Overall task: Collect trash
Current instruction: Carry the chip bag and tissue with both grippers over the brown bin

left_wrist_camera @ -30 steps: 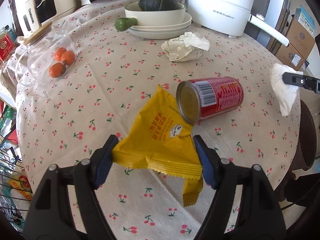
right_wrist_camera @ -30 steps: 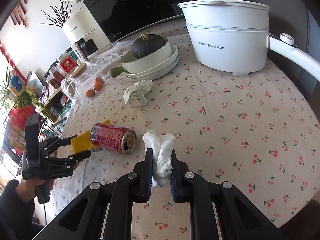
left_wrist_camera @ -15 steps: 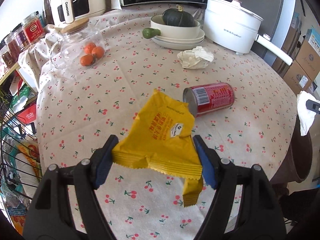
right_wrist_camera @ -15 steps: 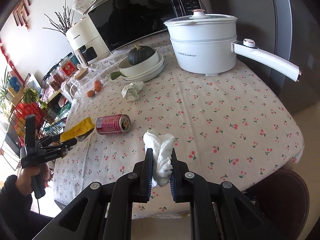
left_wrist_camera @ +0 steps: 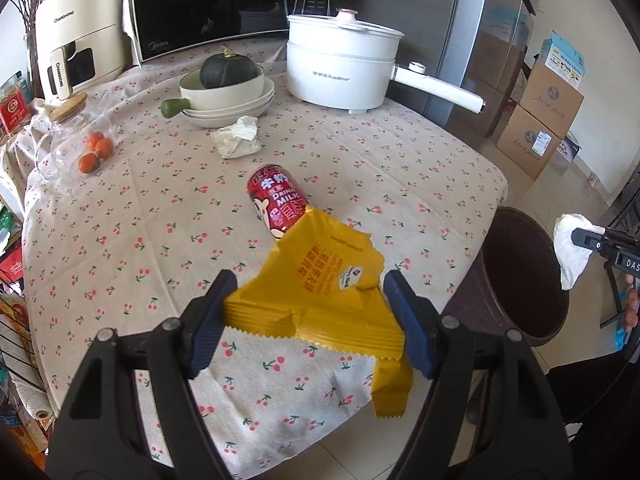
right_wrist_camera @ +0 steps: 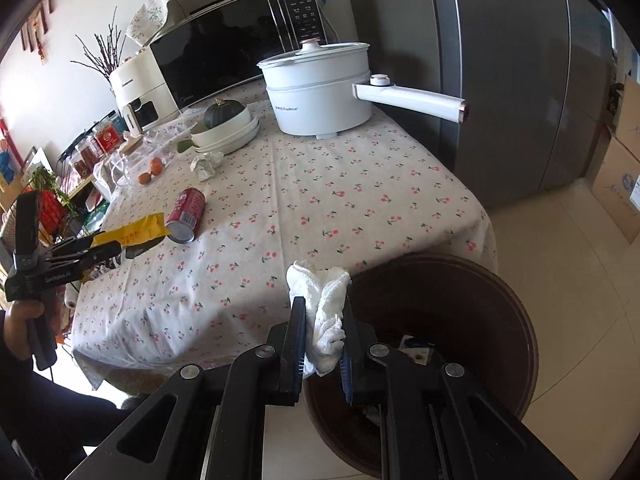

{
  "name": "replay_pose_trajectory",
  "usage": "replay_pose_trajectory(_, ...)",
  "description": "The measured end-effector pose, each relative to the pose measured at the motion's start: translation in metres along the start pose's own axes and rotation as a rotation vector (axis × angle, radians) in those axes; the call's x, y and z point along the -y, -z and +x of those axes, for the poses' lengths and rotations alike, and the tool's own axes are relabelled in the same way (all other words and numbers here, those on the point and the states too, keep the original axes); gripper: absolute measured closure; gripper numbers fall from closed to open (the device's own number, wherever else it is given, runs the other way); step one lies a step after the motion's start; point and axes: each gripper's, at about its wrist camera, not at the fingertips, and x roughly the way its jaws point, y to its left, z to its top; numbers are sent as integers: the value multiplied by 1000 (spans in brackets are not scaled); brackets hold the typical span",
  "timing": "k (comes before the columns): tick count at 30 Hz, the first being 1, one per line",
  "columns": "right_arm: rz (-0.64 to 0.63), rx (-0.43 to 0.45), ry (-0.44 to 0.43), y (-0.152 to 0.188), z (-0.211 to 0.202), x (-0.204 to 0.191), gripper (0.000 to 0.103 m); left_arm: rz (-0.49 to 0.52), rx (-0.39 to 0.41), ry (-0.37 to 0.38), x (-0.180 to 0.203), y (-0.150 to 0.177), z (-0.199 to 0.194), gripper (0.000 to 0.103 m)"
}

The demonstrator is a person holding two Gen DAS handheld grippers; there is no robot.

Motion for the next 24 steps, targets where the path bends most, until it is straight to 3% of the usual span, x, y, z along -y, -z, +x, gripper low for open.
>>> replay_pose_trajectory(14, 86, 7, 104, 64, -30, 57, 88, 156, 12, 176, 124, 15, 9, 27)
replay_pose_trajectory(24, 113, 6, 160, 83, -39, 83, 88, 272, -5, 256, 200, 21, 38, 27)
